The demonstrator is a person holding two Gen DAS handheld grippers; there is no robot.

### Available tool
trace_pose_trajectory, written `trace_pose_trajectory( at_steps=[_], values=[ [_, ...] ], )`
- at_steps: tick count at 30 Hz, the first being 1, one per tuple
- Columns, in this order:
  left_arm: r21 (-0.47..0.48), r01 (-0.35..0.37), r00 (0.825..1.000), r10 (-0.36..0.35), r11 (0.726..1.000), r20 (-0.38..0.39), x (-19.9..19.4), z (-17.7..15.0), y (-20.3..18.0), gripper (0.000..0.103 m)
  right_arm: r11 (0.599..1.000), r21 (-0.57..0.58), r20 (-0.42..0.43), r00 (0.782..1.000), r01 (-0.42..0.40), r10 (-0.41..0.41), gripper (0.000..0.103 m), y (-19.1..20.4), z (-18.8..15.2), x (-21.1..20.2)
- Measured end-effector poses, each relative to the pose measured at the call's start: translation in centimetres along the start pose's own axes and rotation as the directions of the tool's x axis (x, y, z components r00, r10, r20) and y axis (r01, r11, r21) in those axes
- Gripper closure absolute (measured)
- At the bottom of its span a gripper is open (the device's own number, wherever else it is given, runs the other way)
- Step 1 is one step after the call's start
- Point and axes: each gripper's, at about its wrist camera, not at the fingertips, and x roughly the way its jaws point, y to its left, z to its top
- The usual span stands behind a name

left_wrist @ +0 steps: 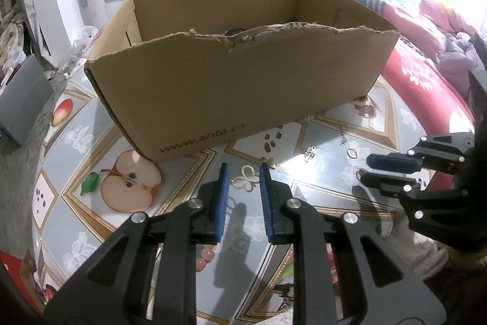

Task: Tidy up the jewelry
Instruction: 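Lower the right gripper onto a small gold ring and close it, then carry the gold ring into the box and open the right gripper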

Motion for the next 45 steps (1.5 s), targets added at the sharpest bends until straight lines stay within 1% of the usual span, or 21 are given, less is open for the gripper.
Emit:
trace_pose_trajectory(
  at_steps=[7, 8, 9, 12, 19, 21, 23, 25, 27, 29, 31, 32, 35, 38, 39, 42, 44, 45],
  values=[
    [0.012, 0.004, 1.0, -0.005, 1.0, 0.007, -0.4, 0.0, -0.1, 0.084, 1.0, 0.01, 0.002, 1.0, -0.008, 0.008, 0.088, -0.1, -0.2, 0.0],
    [0.012, 0.006, 1.0, -0.006, 1.0, 0.008, -0.4, 0.0, -0.1, 0.084, 1.0, 0.015, 0.001, 1.0, -0.015, 0.015, 0.092, -0.4, 0.0, 0.2],
    [0.012, 0.007, 1.0, -0.007, 1.0, 0.009, -0.5, 0.0, -0.1, 0.084, 0.999, 0.03, 0.001, 1.0, -0.029, 0.029, 0.092, -0.8, 0.2, 0.2],
    [0.018, 0.008, 1.0, -0.008, 1.0, 0.018, -0.8, 0.1, -0.2, 0.084, 0.996, 0.069, 0.001, 0.998, -0.056, 0.056, 0.092, -1.4, 0.1, 0.1],
    [0.028, 0.017, 0.998, -0.019, 0.999, 0.053, -2.0, 0.2, -0.3, 0.084, 0.993, 0.098, 0.026, 0.998, -0.064, 0.062, 0.092, -1.9, -0.2, -0.9],
    [0.028, 0.023, 0.997, -0.025, 0.999, 0.07, -2.6, 0.4, -0.3, 0.084, 0.993, 0.096, 0.059, 0.996, -0.066, 0.06, 0.092, -1.9, 0.3, -2.1],
    [0.025, 0.046, 0.992, -0.048, 0.999, 0.119, -3.8, 0.8, -0.2, 0.084, 0.993, 0.094, 0.101, 0.993, -0.071, 0.062, 0.092, -2.1, 0.9, -3.4],
    [0.02, 0.082, 0.98, -0.084, 0.996, 0.179, -5.3, 1.7, 0.1, 0.084, 0.994, 0.079, 0.163, 0.985, -0.069, 0.056, 0.092, -2.2, 2.3, -5.1],
    [0.019, 0.094, 0.971, -0.096, 0.995, 0.217, -6.1, 2.6, 0.3, 0.084, 0.996, 0.066, 0.219, 0.975, -0.061, 0.046, 0.092, -2.5, 4.0, -6.4],
    [0.016, 0.113, 0.963, -0.114, 0.993, 0.243, -6.7, 4.0, 0.7, 0.084, 0.996, 0.067, 0.265, 0.964, -0.051, 0.031, 0.092, -2.7, 6.0, -7.2],
    [0.02, 0.126, 0.957, -0.127, 0.992, 0.262, -6.8, 5.5, 1.0, 0.084, 0.994, 0.082, 0.294, 0.955, -0.069, 0.042, 0.092, -2.6, 8.0, -7.2],
    [0.025, 0.122, 0.955, -0.124, 0.992, 0.268, -6.8, 6.2, 1.1, 0.084, 0.993, 0.092, 0.3, 0.953, -0.077, 0.046, 0.092, -2.9, 8.9, -7.1],
    [0.04, 0.067, 0.963, -0.075, 0.997, 0.257, -6.0, 8.6, 1.1, 0.084, 0.989, 0.13, 0.265, 0.964, -0.077, 0.04, 0.092, -3.5, 12.1, -5.1],
    [0.025, -0.016, 0.977, 0.01, 1.0, 0.211, -4.2, 11.0, 1.8, 0.084, 0.986, 0.161, 0.189, 0.982, -0.049, 0.018, 0.092, -3.8, 14.4, -2.7],
    [0.021, -0.022, 0.979, 0.017, 1.0, 0.205, -3.8, 11.4, 2.0, 0.084, 0.983, 0.18, 0.145, 0.989, -0.037, 0.011, 0.092, -4.0, 15.3, -1.3],
    [0.013, -0.071, 0.987, 0.068, 0.997, 0.144, -1.3, 12.7, 3.0, 0.084, 0.977, 0.211, 0.092, 0.996, -0.008, -0.012, 0.092, -4.4, 16.4, 0.8],
    [-0.002, -0.086, 0.99, 0.086, 0.996, 0.11, 0.1, 13.1, 3.5, 0.084, 0.975, 0.221, 0.066, 0.996, 0.036, -0.052, 0.091, -4.5, 16.6, 1.7],
    [-0.008, -0.089, 0.991, 0.09, 0.996, 0.102, 0.4, 13.1, 3.7, 0.083, 0.973, 0.227, 0.065, 0.997, 0.034, -0.051, 0.09, -4.6, 16.7, 1.9]
  ],
)
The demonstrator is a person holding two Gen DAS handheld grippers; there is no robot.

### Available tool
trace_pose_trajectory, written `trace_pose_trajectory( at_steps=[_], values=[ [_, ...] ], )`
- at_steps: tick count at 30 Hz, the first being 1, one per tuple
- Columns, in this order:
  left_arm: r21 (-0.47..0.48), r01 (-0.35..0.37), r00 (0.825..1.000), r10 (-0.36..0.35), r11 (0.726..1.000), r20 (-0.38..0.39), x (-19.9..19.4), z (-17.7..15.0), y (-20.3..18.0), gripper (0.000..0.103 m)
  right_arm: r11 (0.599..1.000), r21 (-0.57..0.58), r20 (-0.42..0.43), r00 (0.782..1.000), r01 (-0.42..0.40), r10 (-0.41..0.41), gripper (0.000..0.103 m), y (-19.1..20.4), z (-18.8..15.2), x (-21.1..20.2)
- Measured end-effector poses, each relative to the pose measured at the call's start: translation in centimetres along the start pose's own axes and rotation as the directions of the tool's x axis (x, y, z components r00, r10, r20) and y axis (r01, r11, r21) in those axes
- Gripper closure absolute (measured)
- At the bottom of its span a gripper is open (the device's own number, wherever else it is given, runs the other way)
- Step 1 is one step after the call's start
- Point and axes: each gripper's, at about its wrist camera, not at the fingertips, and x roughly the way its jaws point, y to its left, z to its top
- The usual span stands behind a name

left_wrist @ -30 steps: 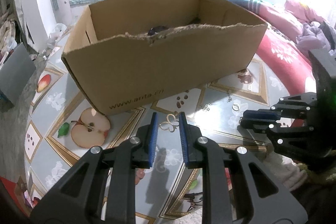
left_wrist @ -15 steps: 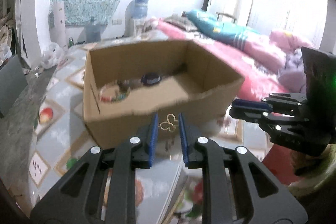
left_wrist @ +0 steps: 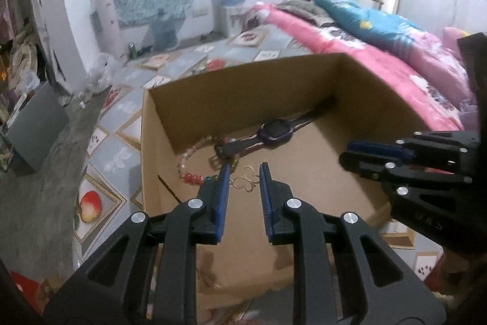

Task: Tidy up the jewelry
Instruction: 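Carry the gold ring into the box and open the right gripper, then move the right gripper back out to the gold pieces on the table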

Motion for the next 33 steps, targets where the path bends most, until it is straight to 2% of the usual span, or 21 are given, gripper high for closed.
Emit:
trace_pose_trajectory(
  at_steps=[3, 5, 10, 13, 16, 20, 23, 27, 30, 33],
  values=[
    [-0.019, -0.009, 1.0, 0.009, 1.0, -0.004, 0.3, -0.4, 0.3, 0.076, 1.0, 0.018, 0.028, 1.0, -0.006, 0.006, 0.074, -0.3, -0.3, -0.5],
    [-0.033, -0.008, 1.0, 0.008, 0.999, 0.003, 0.0, -0.8, 0.4, 0.075, 1.0, 0.008, 0.064, 0.998, -0.008, 0.008, 0.072, -0.1, -0.5, -1.3],
    [-0.056, -0.002, 0.998, 0.005, 0.998, 0.062, -2.1, -1.6, 0.7, 0.075, 0.999, -0.004, 0.139, 0.989, -0.052, 0.052, 0.071, 0.1, -0.9, -3.6],
    [-0.066, 0.016, 0.994, -0.009, 0.998, 0.109, -4.1, -2.6, 0.8, 0.074, 0.995, -0.054, 0.18, 0.98, -0.08, 0.089, 0.071, 0.6, -1.9, -5.2],
    [-0.047, 0.046, 0.986, -0.038, 0.998, 0.162, -6.3, -4.1, 0.7, 0.073, 0.982, -0.13, 0.206, 0.965, -0.134, 0.159, 0.071, 1.3, -3.5, -6.9],
    [-0.006, 0.08, 0.979, -0.077, 0.997, 0.19, -8.4, -6.1, 0.3, 0.07, 0.955, -0.198, 0.188, 0.948, -0.219, 0.256, 0.071, 1.7, -6.4, -8.8],
    [-0.001, 0.12, 0.979, -0.118, 0.993, 0.168, -9.1, -7.8, 0.0, 0.069, 0.954, -0.204, 0.15, 0.955, -0.222, 0.254, 0.071, 1.4, -8.6, -9.1],
    [-0.024, 0.16, 0.984, -0.157, 0.987, 0.084, -7.9, -10.1, -0.7, 0.069, 0.972, -0.117, 0.035, 0.977, -0.205, 0.21, 0.071, 0.0, -12.0, -6.9],
    [-0.011, 0.145, 0.989, -0.145, 0.989, 0.001, -5.8, -11.6, -1.8, 0.069, 0.981, -0.039, -0.039, 0.982, -0.188, 0.187, 0.071, -0.8, -13.8, -5.0],
    [0.0, 0.142, 0.988, -0.142, 0.99, -0.053, -3.9, -12.4, -2.6, 0.069, 0.982, 0.006, -0.064, 0.979, -0.191, 0.191, 0.071, -1.0, -14.6, -3.9]
  ],
)
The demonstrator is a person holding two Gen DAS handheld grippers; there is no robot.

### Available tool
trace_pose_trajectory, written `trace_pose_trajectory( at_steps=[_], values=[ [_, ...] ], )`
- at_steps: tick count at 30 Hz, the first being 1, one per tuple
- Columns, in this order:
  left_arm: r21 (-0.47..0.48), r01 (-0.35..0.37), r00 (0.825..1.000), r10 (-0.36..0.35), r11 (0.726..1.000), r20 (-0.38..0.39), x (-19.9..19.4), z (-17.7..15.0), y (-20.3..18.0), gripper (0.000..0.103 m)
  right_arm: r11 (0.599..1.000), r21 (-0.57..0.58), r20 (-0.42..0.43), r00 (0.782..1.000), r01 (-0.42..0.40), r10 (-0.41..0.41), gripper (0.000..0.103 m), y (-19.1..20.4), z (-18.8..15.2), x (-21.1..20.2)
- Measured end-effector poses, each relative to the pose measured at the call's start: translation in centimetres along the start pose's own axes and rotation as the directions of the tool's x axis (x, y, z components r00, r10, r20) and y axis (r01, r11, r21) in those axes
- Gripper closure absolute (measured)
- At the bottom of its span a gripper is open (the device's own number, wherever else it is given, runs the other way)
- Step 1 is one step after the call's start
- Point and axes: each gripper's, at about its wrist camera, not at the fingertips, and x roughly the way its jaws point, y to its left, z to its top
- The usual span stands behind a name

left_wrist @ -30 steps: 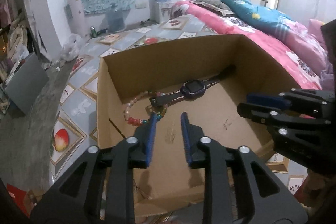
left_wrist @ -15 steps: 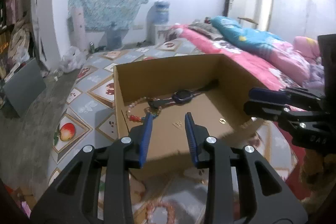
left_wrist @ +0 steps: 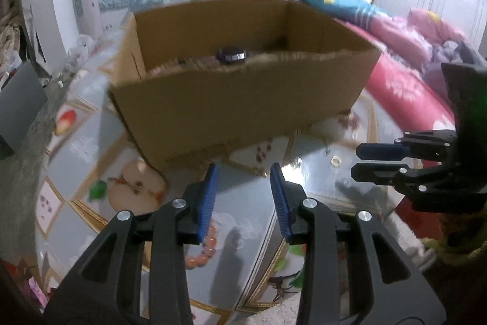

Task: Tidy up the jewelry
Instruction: 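Move the right gripper back out to the gold pieces on the table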

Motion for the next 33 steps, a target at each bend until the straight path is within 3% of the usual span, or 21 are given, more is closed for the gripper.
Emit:
trace_pose_trajectory(
  at_steps=[10, 17, 27, 33],
  values=[
    [0.087, -0.004, 0.998, 0.008, 0.996, -0.055, 4.1, 0.2, -1.3, 0.071, 1.0, 0.014, 0.013, 1.0, -0.021, 0.021, 0.071, 0.3, 0.6, 0.8],
    [0.125, -0.007, 0.995, 0.019, 0.992, -0.094, 6.1, 0.1, -2.1, 0.085, 0.999, 0.021, 0.01, 1.0, -0.029, 0.029, 0.071, 0.0, 0.6, 1.0],
    [0.164, -0.011, 0.996, 0.026, 0.986, -0.089, 6.8, 0.5, -2.9, 0.085, 0.999, 0.023, 0.007, 1.0, -0.03, 0.03, 0.071, 0.0, 0.6, 1.3],
    [0.155, -0.001, 0.997, 0.014, 0.988, -0.079, 6.7, 0.5, -3.0, 0.092, 0.999, 0.03, 0.011, 1.0, -0.027, 0.026, 0.071, -0.2, 0.7, 1.8]
  ],
)
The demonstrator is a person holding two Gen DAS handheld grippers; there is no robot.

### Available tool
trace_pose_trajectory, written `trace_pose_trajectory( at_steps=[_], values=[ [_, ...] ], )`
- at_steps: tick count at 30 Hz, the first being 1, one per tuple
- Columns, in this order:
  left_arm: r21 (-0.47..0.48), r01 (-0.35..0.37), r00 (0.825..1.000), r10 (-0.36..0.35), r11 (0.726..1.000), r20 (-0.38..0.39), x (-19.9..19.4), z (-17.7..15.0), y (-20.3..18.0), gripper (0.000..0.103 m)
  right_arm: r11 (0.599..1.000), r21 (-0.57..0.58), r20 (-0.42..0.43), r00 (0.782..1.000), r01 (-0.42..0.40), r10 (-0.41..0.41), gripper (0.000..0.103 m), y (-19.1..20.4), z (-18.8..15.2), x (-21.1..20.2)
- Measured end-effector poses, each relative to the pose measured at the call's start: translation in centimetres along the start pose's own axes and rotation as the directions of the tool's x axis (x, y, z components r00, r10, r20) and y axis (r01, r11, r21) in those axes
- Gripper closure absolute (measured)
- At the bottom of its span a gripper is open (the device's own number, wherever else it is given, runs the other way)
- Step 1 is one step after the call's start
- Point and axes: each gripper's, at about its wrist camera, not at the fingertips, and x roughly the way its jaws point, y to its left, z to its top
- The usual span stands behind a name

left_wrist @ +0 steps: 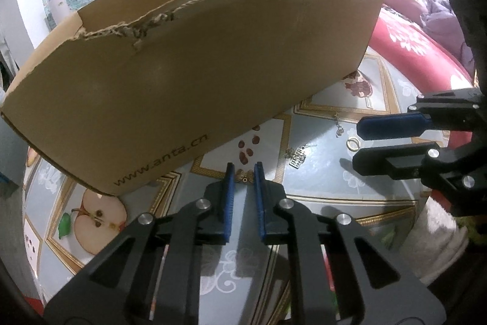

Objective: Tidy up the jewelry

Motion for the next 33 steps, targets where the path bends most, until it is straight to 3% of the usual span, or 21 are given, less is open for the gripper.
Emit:
trace_pose_trajectory(
  at_steps=[22, 33],
  values=[
    [-0.078, -0.007, 0.999, 0.011, 0.997, 0.047, -2.6, -0.7, 1.6, 0.092, 0.995, -0.062, 0.034, 0.997, 0.077, -0.075, 0.073, 1.8, 0.7, 1.9],
    [-0.096, 0.003, 0.999, 0.001, 0.995, 0.041, -2.4, -1.0, 2.1, 0.092, 0.991, -0.07, -0.015, 0.994, 0.111, -0.112, 0.094, 1.8, 0.6, 3.3]
  ],
)
